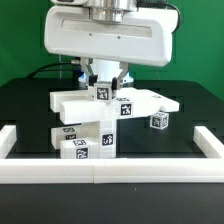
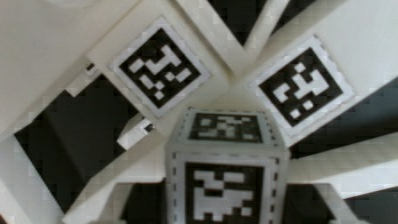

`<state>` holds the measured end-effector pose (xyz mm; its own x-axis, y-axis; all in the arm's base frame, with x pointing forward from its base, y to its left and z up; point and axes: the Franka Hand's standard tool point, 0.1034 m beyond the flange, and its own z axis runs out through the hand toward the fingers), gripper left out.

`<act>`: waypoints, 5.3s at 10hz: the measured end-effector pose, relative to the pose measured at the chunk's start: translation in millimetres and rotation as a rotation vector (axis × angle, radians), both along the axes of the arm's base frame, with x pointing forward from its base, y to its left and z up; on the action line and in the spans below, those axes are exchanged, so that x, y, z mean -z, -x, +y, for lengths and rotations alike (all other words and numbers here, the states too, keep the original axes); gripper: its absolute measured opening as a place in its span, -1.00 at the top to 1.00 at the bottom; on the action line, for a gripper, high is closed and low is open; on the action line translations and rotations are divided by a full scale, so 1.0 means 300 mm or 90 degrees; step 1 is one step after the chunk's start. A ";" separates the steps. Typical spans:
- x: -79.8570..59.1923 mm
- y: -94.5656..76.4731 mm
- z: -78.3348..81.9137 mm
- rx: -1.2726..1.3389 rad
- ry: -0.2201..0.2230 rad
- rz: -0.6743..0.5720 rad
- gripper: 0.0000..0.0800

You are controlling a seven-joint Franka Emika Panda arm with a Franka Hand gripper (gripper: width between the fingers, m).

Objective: Assemble chair

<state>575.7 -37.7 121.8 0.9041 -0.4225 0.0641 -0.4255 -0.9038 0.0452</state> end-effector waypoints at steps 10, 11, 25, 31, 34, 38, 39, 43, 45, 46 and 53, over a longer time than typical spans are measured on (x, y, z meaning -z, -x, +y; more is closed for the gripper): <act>0.002 0.000 0.004 0.367 -0.015 -0.025 0.27; 0.002 0.000 0.009 0.435 -0.022 -0.029 0.27; 0.005 -0.012 0.058 0.294 -0.030 -0.035 -0.62; 0.010 -0.011 0.055 0.008 -0.010 -0.028 -0.62; 0.010 -0.011 0.048 -0.164 0.005 -0.016 -0.62; 0.012 -0.008 0.040 -0.193 0.006 -0.013 -0.30; 0.011 -0.009 0.040 -0.193 0.007 -0.013 0.04; 0.009 -0.011 0.038 -0.144 0.003 -0.018 0.29; 0.009 -0.011 0.038 -0.058 -0.003 -0.024 0.29; 0.009 -0.011 0.038 -0.019 -0.005 -0.026 0.29; 0.011 -0.010 0.043 0.252 -0.023 -0.042 0.29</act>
Offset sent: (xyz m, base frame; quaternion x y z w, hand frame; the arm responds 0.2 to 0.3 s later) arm 0.0000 0.0000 0.0000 0.0000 0.0000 0.1938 0.9810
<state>578.8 -25.0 118.7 0.6657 -0.7401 0.0954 -0.7418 -0.6702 -0.0231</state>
